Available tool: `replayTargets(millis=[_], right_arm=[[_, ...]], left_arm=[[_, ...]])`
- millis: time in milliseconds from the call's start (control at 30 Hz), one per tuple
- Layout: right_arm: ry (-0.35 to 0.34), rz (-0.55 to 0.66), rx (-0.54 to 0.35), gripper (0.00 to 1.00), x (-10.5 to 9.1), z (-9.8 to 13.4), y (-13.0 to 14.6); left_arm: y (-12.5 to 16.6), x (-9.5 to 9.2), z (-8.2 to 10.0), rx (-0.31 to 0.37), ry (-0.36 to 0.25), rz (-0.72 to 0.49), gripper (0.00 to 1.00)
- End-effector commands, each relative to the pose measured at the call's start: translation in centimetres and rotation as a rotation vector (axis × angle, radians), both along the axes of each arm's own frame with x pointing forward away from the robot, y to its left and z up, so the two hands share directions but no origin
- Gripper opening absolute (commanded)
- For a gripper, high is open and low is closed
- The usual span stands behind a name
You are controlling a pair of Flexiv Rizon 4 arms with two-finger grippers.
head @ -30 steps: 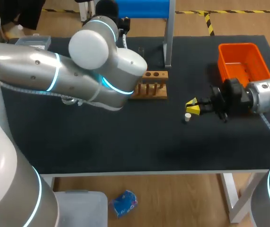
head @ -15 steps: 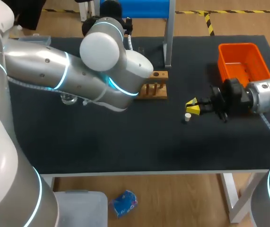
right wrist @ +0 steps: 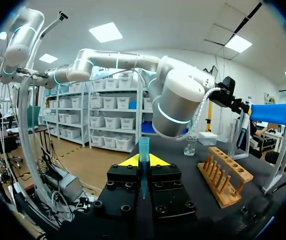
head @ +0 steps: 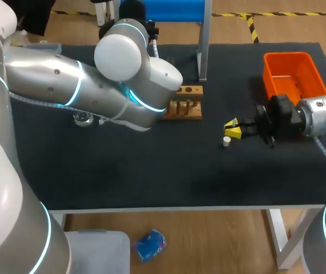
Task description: Invert the test tube, pick up the pipette, mount the tip to pipette, aspirate from beaker and dispense into the tube, eject the tip, return the pipette, and cap with the stopper.
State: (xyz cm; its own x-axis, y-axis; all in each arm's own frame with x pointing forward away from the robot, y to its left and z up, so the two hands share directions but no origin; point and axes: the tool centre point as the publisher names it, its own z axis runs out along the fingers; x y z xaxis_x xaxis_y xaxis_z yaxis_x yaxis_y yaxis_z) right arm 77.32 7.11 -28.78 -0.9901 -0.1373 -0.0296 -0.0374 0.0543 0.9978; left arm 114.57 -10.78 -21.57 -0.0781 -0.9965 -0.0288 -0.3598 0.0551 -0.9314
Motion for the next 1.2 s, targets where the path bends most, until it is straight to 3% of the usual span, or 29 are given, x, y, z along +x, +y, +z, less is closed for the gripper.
replayTargets(millis=[33, 267, 400, 700, 1200], right_arm=[[-0.001, -0.001, -0.002, 0.00, -0.1, 0.1, 0.0], [-0.001, -0.001, -0.002, 0.00, -0.1, 0.1, 0.0], [-0.001, -0.001, -0.002, 0.00, -0.1, 0.1, 0.0], [-0.001, -0.001, -0.002, 0.00, -0.1, 0.1, 0.0], [-0.001, -0.001, -0.002, 0.00, -0.1, 0.1, 0.0]], left_arm=[[0.3, 0.6, -0.2, 0.003, 0.001, 0.000, 0.76], [0.7, 1.3, -0.4, 0.004, 0.000, 0.003, 0.71], [0.9, 1.8, -0.5, 0.000, -0.003, 0.004, 0.56], [1.4, 2.6, -0.8, -0.015, -0.002, 0.016, 0.66], [1.7, 3.6, -1.3, -0.027, -0.008, 0.021, 0.57]])
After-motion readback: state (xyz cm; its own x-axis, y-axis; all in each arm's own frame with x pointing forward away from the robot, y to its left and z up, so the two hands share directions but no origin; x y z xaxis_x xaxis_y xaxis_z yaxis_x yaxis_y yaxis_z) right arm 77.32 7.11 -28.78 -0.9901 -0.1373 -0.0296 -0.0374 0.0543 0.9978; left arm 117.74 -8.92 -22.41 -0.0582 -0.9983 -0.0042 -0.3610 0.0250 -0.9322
